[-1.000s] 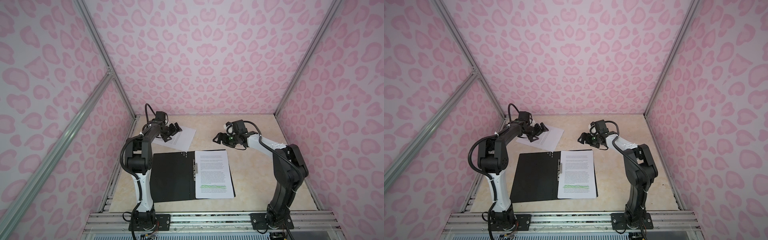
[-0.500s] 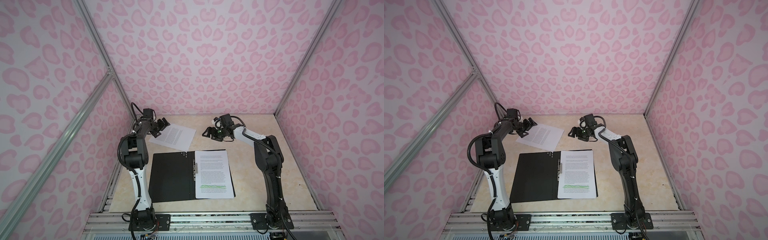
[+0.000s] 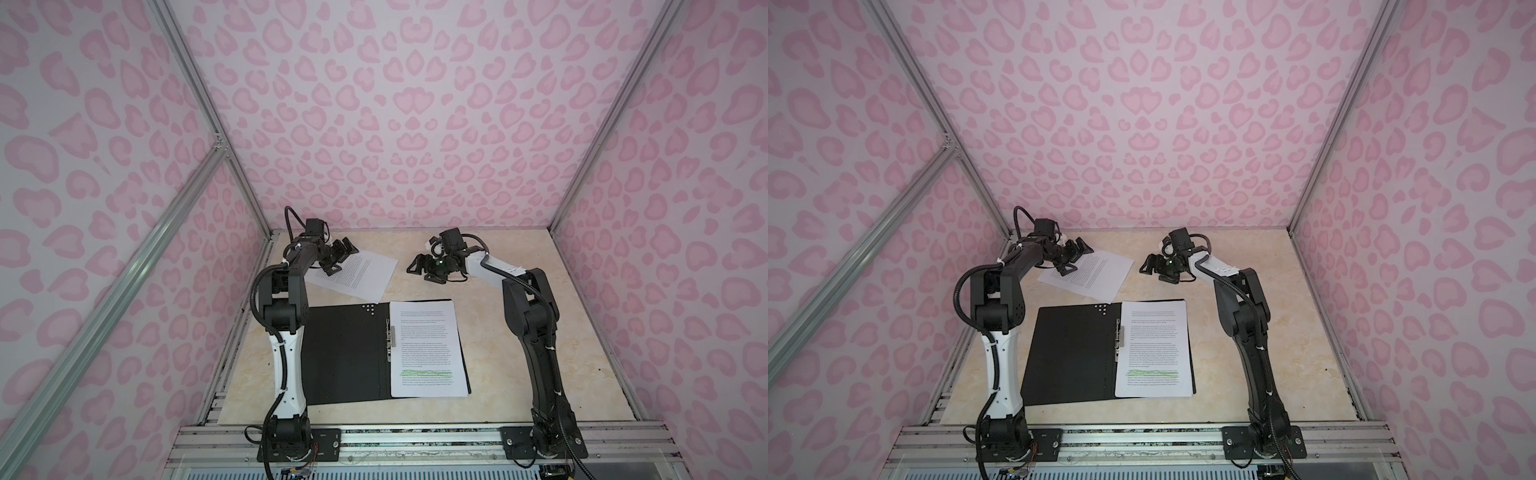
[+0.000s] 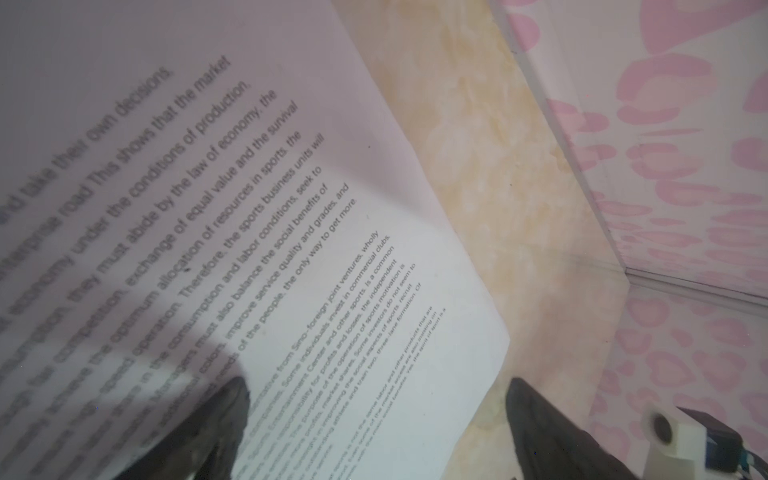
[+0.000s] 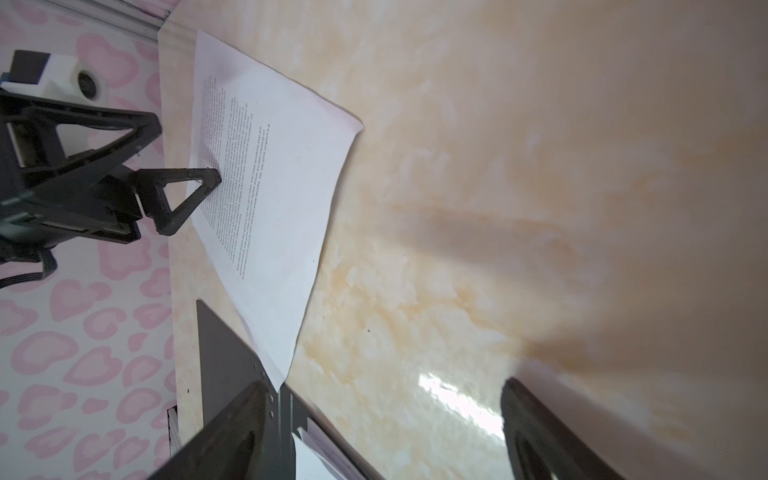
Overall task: Put the files into the folder
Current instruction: 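Reach both grippers to the loose white sheet beyond the folder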
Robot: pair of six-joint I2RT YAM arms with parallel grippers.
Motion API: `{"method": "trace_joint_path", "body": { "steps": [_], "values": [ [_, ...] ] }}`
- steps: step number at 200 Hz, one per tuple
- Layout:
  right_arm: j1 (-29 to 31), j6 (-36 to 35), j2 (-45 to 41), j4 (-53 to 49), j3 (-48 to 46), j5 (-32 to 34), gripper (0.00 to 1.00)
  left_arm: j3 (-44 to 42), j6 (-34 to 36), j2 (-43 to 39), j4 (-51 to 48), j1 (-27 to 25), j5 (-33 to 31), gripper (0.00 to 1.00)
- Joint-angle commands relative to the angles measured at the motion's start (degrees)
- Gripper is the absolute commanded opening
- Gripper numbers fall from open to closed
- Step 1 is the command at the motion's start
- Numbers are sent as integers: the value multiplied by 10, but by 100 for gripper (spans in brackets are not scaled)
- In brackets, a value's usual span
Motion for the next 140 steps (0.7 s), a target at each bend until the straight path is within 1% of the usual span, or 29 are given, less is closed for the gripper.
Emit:
{"method": "trace_joint_path", "body": {
  "steps": [1, 41, 82, 108, 125, 140],
  "values": [
    [2, 27, 22, 2, 22, -3, 87, 2, -14, 21, -37, -14, -3, 98],
    [5, 71, 57, 17, 55, 2, 86, 17, -20, 36, -37, -38, 5, 98],
    [7, 108, 75, 17, 71, 24, 86, 27, -24, 47, -38, -54, 5, 98],
    [8, 141, 88, 53, 76, 17, 86, 31, -24, 50, -40, -58, 7, 98],
    [8, 159, 98, 90, 80, -4, 86, 32, -23, 51, -41, -60, 7, 97],
    [11, 156, 94, 110, 80, -12, 85, 34, -23, 53, -43, -62, 7, 97]
  ]
}}
